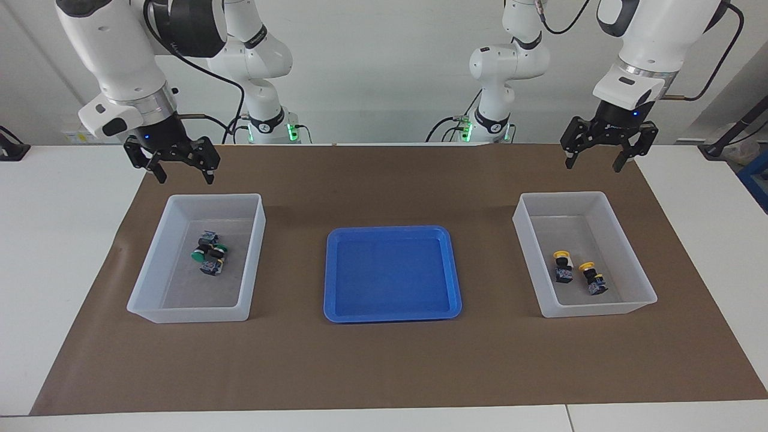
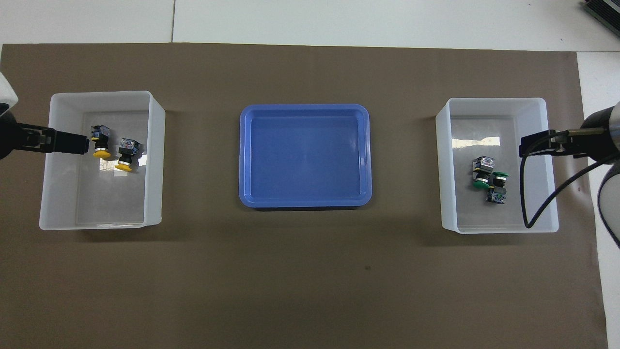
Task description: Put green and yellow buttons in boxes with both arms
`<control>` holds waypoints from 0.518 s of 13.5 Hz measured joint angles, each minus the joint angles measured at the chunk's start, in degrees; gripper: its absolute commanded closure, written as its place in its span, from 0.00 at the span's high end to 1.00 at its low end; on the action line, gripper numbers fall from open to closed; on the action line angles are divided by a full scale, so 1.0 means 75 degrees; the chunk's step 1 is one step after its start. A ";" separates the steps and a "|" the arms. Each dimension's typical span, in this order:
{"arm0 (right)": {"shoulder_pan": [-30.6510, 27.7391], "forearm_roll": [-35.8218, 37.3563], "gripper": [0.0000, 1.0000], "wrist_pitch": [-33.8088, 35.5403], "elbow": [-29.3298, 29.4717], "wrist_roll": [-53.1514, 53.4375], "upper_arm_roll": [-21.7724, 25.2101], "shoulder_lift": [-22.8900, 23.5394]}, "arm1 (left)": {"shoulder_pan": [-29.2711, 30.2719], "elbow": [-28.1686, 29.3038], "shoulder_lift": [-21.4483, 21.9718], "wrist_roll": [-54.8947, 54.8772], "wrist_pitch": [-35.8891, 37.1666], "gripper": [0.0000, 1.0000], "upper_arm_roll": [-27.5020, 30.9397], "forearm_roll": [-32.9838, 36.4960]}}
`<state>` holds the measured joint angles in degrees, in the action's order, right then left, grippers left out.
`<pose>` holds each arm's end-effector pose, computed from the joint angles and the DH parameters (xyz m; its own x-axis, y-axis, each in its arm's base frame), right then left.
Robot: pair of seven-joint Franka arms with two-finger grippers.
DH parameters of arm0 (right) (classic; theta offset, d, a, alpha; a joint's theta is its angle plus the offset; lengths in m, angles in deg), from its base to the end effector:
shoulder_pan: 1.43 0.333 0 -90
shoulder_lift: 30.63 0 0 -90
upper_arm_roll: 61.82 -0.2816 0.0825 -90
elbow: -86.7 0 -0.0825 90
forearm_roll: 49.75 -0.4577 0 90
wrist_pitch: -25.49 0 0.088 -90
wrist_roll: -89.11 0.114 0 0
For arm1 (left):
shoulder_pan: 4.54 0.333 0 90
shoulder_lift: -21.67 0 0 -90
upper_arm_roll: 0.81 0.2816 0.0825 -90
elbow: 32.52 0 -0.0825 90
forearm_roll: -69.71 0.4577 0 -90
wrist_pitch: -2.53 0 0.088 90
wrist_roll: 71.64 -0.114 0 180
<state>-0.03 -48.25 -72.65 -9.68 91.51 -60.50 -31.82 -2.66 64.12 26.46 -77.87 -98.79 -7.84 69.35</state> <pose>0.6337 -0.0018 0.5477 0.9979 -0.0368 0.0524 -0.0381 -0.9990 0.0234 0.6218 -0.0590 0.5898 0.9670 -0.1961 0.1625 -0.1952 -0.9805 -0.0217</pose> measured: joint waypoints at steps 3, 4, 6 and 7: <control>0.0014 0.0000 1.00 0.0041 -0.0013 0.0000 0.0000 0.0000 | 0.0000 0.0137 0.0055 -0.0001 -0.0021 1.00 0.0000 0.0000; 0.0029 0.0000 1.00 0.0058 -0.0014 0.0000 0.0000 0.0000 | -0.0001 0.0193 0.0076 -0.0001 -0.0021 1.00 0.0000 0.0000; 0.0057 0.0000 1.00 0.0082 -0.0016 0.0000 0.0000 0.0000 | -0.0001 0.0329 0.0122 -0.0001 -0.0021 1.00 0.0000 0.0000; 0.0058 0.0000 1.00 0.0116 -0.0016 0.0000 0.0001 0.0000 | -0.0001 0.0403 0.0144 -0.0001 -0.0017 1.00 0.0000 0.0000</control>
<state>0.40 -48.25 -71.78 -9.80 91.51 -60.50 -31.82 -2.66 67.14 27.54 -77.88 -98.92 -7.84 69.35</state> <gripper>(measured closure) 0.000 0.000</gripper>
